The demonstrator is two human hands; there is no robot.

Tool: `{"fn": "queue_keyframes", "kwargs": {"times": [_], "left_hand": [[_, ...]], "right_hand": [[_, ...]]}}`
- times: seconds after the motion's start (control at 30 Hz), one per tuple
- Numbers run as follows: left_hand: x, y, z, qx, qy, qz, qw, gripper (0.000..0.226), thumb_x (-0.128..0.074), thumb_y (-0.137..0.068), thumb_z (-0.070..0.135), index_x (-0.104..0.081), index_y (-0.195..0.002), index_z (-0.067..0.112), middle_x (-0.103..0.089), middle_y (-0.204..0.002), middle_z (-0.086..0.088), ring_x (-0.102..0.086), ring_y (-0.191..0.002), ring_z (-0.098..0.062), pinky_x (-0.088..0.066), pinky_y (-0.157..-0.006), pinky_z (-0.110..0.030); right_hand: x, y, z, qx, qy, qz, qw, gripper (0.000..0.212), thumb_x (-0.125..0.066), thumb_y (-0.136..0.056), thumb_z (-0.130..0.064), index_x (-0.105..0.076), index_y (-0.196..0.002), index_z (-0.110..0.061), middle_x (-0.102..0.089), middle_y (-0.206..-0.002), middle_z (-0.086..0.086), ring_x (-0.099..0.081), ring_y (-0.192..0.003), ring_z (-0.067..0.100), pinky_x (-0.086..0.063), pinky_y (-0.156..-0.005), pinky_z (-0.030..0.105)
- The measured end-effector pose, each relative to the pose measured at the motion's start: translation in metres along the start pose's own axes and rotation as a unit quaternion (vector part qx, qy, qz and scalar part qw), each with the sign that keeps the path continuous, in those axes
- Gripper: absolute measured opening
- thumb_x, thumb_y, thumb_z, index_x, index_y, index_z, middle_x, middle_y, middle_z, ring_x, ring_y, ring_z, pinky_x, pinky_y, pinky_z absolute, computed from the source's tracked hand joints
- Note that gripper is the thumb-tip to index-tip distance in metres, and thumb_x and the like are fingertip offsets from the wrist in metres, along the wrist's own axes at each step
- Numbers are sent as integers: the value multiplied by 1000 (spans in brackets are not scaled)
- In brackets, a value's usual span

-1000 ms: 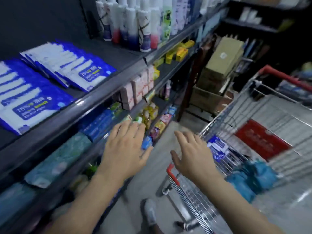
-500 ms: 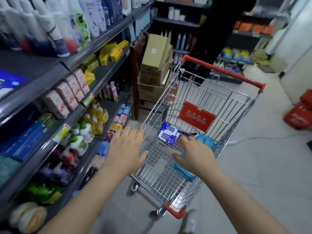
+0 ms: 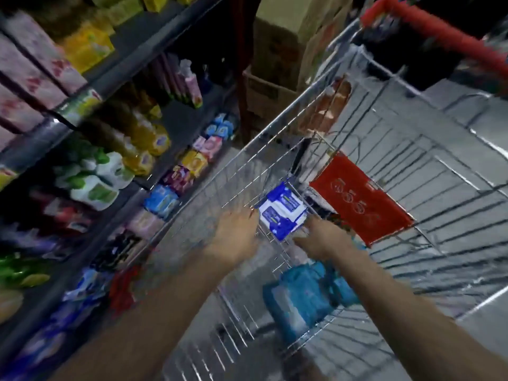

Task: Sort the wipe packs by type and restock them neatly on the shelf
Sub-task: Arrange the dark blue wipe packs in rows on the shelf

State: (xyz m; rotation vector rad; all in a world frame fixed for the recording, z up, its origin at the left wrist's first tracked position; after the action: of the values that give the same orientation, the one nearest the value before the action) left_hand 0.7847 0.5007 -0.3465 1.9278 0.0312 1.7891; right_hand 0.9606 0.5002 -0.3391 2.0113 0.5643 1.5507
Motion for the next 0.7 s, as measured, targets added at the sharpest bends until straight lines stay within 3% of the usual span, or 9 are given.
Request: {"fn": "queue_keyframes", "kwargs": {"times": [0.07, 0.2, 0.37, 0.47, 0.57, 0.63, 0.7], "left_hand": [[-36, -50, 9, 15, 11, -35, 999, 49, -49, -93, 40, -39, -134, 14, -49, -134, -8, -46, -124, -28, -35, -100, -38], [-111, -125, 18, 84, 116, -71, 987, 54, -53, -88, 53, -49, -125, 15, -56, -125, -9, -54, -114, -28, -41, -94, -35], [-168, -191, 14, 170, 193, -71, 964, 66, -62, -81, 58, -46, -128, 13, -53, -128, -12, -54, -115, -31, -43, -92, -40], [-188, -212, 13, 190, 243, -42, 950, 70, -67, -74, 60, -52, -121, 10, -58, -121, -14, -57, -112, -33, -44, -89, -39], [-203, -218, 20, 200, 256, -17, 946, 79, -74, -67, 57, -50, -124, 9, -57, -124, -14, -54, -116, -32, -43, -97, -40], [-207, -213, 25, 211, 268, -4, 940, 83, -79, -63, 53, -49, -126, 9, -56, -125, -14, -53, -116, -32, -41, -98, -42], [-216, -204, 33, 222, 328, -22, 918, 75, -84, -61, 48, -56, -116, 6, -60, -115, -15, -56, -108, -32, -43, -93, -41]], "right_hand": [[-12, -48, 22, 5, -5, -25, 1000, 49, -52, -93, -39, -43, -131, -11, -56, -128, 17, -56, -115, 31, -44, -86, 33], [-43, -132, 53, 14, -33, -62, 997, 46, -54, -93, -24, -41, -133, -6, -51, -134, 17, -51, -121, 32, -41, -90, 31], [-78, -211, 65, 37, -74, -29, 996, 45, -57, -90, -21, -44, -129, -3, -51, -132, 21, -52, -119, 35, -41, -96, 37], [-86, -237, 52, 65, -73, -30, 995, 59, -57, -91, -26, -33, -140, -5, -38, -141, 18, -46, -125, 36, -40, -102, 42], [-92, -251, 45, 51, -28, -31, 998, 75, -55, -93, -27, -13, -150, -5, -21, -153, 13, -40, -131, 37, -35, -103, 42], [-96, -254, 43, 32, 30, -29, 999, 80, -55, -93, -26, -4, -151, -2, -10, -157, 12, -45, -128, 36, -40, -98, 41], [-101, -254, 40, 28, 75, -10, 997, 82, -56, -93, -25, -3, -150, 1, -9, -155, 13, -53, -120, 34, -44, -87, 39]]}}
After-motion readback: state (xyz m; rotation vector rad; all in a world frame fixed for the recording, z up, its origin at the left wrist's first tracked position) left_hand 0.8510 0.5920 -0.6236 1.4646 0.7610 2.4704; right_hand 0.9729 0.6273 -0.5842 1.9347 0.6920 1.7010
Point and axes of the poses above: each hand's wrist, its own y-axis away from the middle knuckle, its own x-axis out of the back of the hand, z = x × y, the point moved 2 cm from there along -y, towards the middle knuckle
